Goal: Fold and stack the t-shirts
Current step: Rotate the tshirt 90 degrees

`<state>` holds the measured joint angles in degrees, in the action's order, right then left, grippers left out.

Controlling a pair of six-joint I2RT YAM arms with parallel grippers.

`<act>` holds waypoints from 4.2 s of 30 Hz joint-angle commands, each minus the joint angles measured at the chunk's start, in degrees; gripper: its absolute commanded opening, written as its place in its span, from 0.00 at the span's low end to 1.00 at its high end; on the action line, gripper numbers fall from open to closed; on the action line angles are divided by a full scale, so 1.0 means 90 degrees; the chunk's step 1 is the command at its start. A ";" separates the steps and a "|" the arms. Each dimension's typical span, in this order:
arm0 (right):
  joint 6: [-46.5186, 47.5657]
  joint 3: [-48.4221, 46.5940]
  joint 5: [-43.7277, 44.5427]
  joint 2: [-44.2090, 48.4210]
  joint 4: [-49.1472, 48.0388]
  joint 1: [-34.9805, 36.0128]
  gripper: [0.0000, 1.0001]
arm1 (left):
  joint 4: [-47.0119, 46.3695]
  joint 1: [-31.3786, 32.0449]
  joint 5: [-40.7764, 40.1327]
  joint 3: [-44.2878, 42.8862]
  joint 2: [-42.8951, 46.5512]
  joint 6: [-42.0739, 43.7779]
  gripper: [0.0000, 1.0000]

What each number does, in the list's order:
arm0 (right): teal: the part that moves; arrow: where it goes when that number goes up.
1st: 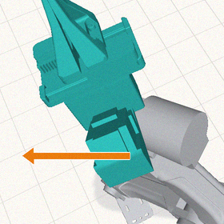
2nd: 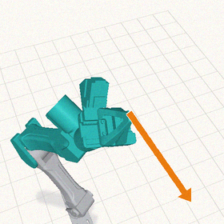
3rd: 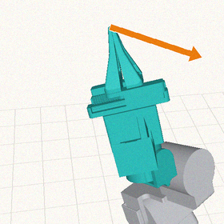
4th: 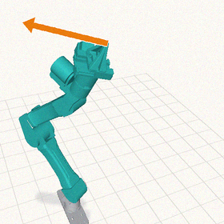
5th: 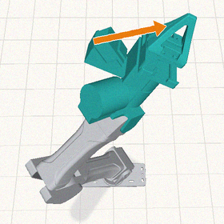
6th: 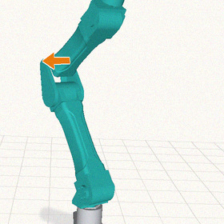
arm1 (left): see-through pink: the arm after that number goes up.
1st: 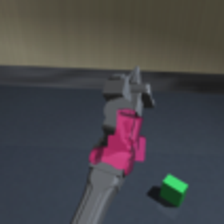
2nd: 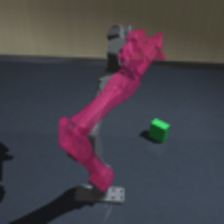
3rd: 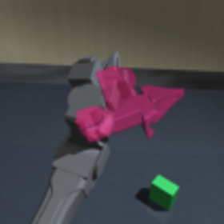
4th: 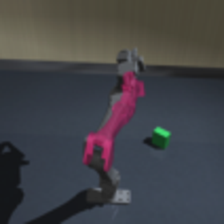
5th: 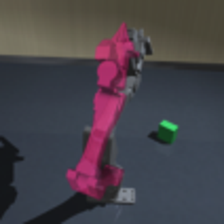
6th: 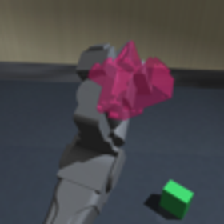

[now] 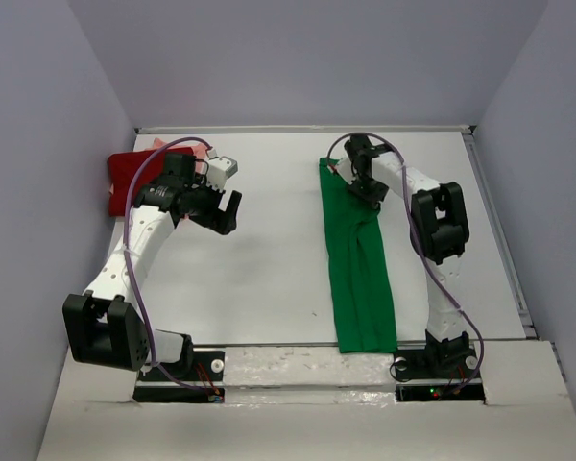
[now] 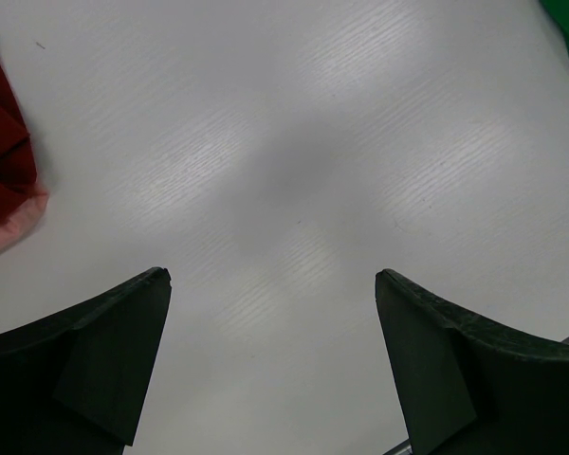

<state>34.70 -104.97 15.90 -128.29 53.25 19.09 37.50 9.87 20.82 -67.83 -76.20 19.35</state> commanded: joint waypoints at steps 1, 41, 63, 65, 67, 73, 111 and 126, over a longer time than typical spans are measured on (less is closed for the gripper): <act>-0.0008 -0.0699 -0.0019 0.0231 0.0206 -0.0168 0.43 | -0.0035 -0.0042 0.0148 0.0105 0.0147 -0.0012 0.99; -0.0135 -0.3386 -0.0761 -0.1331 0.0597 -0.0442 0.34 | -0.0006 -0.0061 0.0070 -0.0022 -0.0185 -0.0002 0.99; -0.0193 -0.3767 -0.1141 -0.1673 0.0762 -0.0149 0.36 | -0.0035 -0.0071 0.0060 0.0027 -0.0175 0.0008 0.99; -0.0193 -0.3776 -0.1171 -0.1693 0.0801 -0.0149 0.36 | -0.0035 -0.0071 0.0060 0.0037 -0.0166 0.0008 0.99; -0.0193 -0.3776 -0.1190 -0.1712 0.0811 -0.0091 0.37 | -0.0045 -0.0071 0.0060 0.0056 -0.0156 0.0008 0.99; -0.0184 -0.3767 -0.1220 -0.1713 0.0860 -0.0031 0.38 | -0.0045 -0.0071 0.0070 0.0047 -0.0175 0.0008 0.99; -0.0008 -0.3103 0.0206 -0.1244 0.0118 -0.0090 0.00 | -0.0065 -0.0179 0.0177 0.0164 0.0069 0.0008 0.99; 0.0021 -0.2927 0.0255 -0.0795 0.0118 -0.0090 0.00 | -0.0065 -0.0188 0.0275 0.0135 0.0069 0.0017 0.99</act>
<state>33.87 -131.70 16.53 -139.04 56.05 18.46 37.47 8.49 21.96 -66.35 -77.69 19.38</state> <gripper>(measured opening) 0.025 0.989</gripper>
